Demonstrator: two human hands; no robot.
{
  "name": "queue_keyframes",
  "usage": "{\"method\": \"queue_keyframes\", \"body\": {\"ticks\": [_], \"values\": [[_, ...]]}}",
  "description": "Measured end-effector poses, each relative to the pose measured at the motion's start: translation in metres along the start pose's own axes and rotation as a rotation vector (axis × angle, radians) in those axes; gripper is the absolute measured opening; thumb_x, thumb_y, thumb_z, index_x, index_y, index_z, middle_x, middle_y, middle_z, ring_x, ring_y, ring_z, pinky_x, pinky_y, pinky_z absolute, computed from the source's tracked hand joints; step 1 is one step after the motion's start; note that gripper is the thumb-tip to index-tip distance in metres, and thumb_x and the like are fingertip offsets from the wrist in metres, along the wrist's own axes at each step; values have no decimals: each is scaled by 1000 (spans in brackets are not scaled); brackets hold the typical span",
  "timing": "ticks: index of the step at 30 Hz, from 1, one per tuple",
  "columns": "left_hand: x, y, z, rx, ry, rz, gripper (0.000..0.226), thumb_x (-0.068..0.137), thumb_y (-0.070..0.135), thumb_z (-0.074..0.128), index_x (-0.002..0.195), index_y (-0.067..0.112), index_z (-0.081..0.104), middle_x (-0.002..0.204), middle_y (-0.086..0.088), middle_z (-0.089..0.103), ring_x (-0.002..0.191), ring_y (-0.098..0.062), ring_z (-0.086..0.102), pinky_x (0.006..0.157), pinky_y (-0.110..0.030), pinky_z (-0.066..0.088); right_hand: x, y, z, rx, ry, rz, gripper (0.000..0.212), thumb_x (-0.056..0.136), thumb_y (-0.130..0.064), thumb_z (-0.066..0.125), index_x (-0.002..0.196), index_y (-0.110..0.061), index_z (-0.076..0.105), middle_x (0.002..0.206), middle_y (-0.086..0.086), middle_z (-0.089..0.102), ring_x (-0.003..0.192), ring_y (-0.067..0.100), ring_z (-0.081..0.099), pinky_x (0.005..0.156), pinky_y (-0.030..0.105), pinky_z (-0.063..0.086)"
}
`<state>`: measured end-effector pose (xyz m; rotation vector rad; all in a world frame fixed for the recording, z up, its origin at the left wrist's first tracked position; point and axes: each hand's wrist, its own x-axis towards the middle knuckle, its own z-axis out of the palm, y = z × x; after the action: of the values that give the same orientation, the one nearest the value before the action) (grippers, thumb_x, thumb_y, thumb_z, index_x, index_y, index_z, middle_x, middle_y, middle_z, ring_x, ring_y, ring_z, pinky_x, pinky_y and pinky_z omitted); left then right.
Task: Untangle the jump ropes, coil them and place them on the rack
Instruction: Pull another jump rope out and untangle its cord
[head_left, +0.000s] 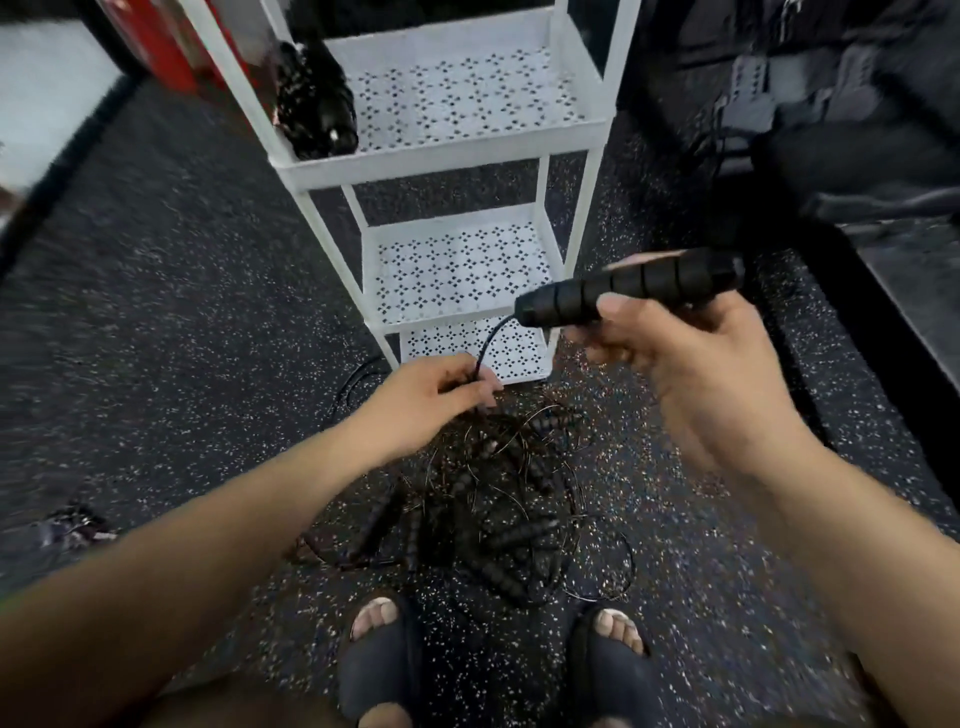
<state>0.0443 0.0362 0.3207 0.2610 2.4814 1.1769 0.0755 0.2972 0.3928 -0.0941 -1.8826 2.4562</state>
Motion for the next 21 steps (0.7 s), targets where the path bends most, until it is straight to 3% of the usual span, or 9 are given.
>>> {"method": "queue_keyframes", "body": {"ticks": [1, 4, 6, 9, 11, 14, 16, 18, 21], "values": [[-6, 11, -7, 20, 13, 5, 20, 104, 54, 62, 100, 40, 75, 99, 25, 77, 63, -22, 64, 66, -38, 52, -2, -14, 1, 27, 13, -25, 28, 91, -7, 82, 116, -4, 70, 107, 20, 79, 96, 43, 79, 79, 43, 59], [-29, 47, -28, 16, 76, 37, 23, 102, 57, 63, 101, 39, 77, 96, 24, 78, 48, -14, 43, 47, -26, 38, -14, -50, 7, 51, -18, -52, 40, 90, -13, 80, 124, 3, 65, 112, 22, 79, 101, 46, 78, 80, 43, 58], [-41, 71, -39, -35, 130, 47, 18, 106, 49, 62, 104, 39, 77, 98, 19, 80, 50, -14, 50, 46, -28, 41, -26, -66, 10, 26, -66, -50, 52, 92, -19, 79, 132, 10, 61, 117, 24, 78, 105, 47, 77, 86, 48, 55], [-56, 100, -55, -145, 237, 52, 18, 108, 40, 60, 111, 35, 77, 96, 8, 80, 92, -30, 74, 86, -54, 59, -51, -84, 17, 9, -133, -35, 45, 96, -21, 71, 130, 7, 65, 119, 22, 78, 105, 45, 77, 88, 51, 55], [-62, 111, -63, -214, 293, 37, 17, 109, 33, 61, 110, 33, 78, 93, 0, 80, 99, -32, 75, 95, -57, 58, -64, -91, 20, -15, -168, -12, 39, 95, -20, 71, 124, 6, 70, 117, 20, 78, 101, 40, 77, 81, 47, 55], [-68, 122, -73, -276, 395, 31, 20, 108, 28, 63, 111, 34, 81, 88, -2, 78, 79, -19, 73, 82, -45, 61, -70, -96, 18, -107, -191, 45, 25, 85, -18, 84, 108, -7, 80, 98, 16, 73, 89, 28, 62, 76, 39, 47], [-73, 126, -79, -305, 473, 23, 20, 108, 33, 63, 110, 39, 82, 80, 4, 70, 68, -7, 65, 72, -37, 57, -71, -95, 19, -279, -227, 103, 26, 81, -15, 92, 106, -18, 85, 96, 14, 75, 87, 22, 61, 84, 37, 46], [-77, 128, -82, -304, 526, -5, 19, 107, 40, 64, 111, 42, 82, 77, 9, 66, 66, -6, 59, 66, -33, 53, -72, -90, 28, -418, -262, 146, 28, 79, -13, 92, 102, -28, 85, 96, 9, 80, 83, 14, 64, 87, 36, 46], [-82, 136, -78, -319, 521, 7, 19, 101, 52, 69, 103, 39, 83, 74, 10, 66, 65, -8, 57, 64, -30, 52, -67, -80, 50, -543, -249, 147, 21, 82, -14, 81, 97, -27, 74, 82, 1, 75, 73, 15, 59, 73, 37, 47]]}}
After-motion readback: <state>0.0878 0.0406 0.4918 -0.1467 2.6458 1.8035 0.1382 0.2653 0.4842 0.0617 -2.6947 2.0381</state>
